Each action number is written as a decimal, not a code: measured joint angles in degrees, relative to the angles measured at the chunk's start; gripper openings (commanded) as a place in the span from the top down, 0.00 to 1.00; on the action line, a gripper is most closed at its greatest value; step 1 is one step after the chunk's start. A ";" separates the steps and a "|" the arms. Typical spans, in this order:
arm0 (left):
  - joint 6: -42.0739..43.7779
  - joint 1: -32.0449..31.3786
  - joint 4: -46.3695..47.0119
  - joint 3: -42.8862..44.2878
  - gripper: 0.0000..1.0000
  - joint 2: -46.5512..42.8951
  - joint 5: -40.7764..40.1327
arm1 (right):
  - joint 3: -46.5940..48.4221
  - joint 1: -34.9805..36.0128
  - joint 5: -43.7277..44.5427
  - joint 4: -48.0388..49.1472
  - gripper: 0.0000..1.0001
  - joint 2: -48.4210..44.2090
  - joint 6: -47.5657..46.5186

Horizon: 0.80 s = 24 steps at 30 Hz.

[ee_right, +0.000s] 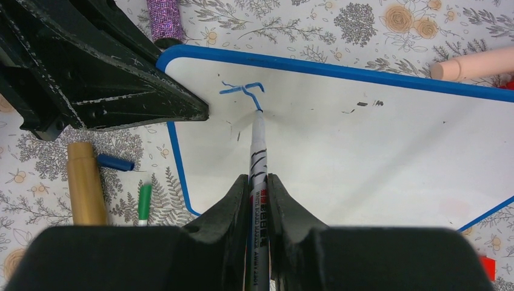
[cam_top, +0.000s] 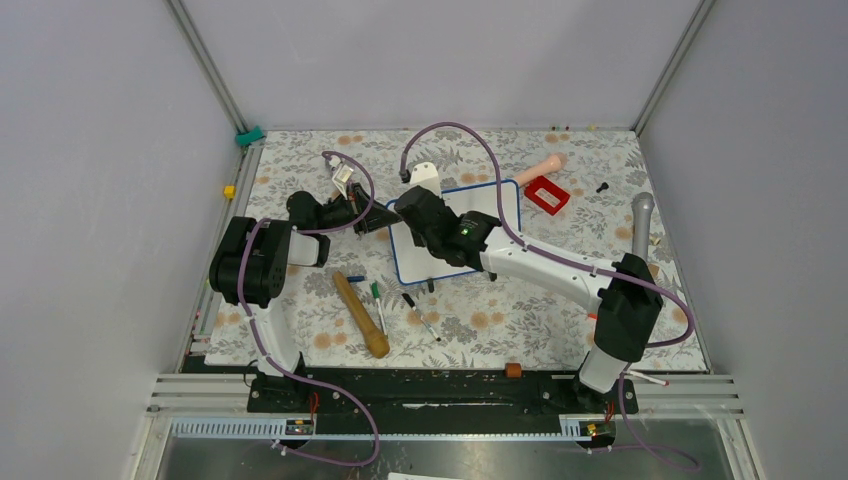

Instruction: Write a sentence on the whiteboard

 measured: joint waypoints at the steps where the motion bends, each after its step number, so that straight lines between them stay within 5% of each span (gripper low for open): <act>1: 0.00 0.00 0.00 0.00 1.00 0.00 0.02 | 0.00 0.00 -0.07 -0.02 1.00 0.00 0.00; 24: -0.04 0.00 -0.44 0.00 1.00 0.00 -0.33 | 2.14 0.00 -4.22 -3.41 1.00 2.14 -0.35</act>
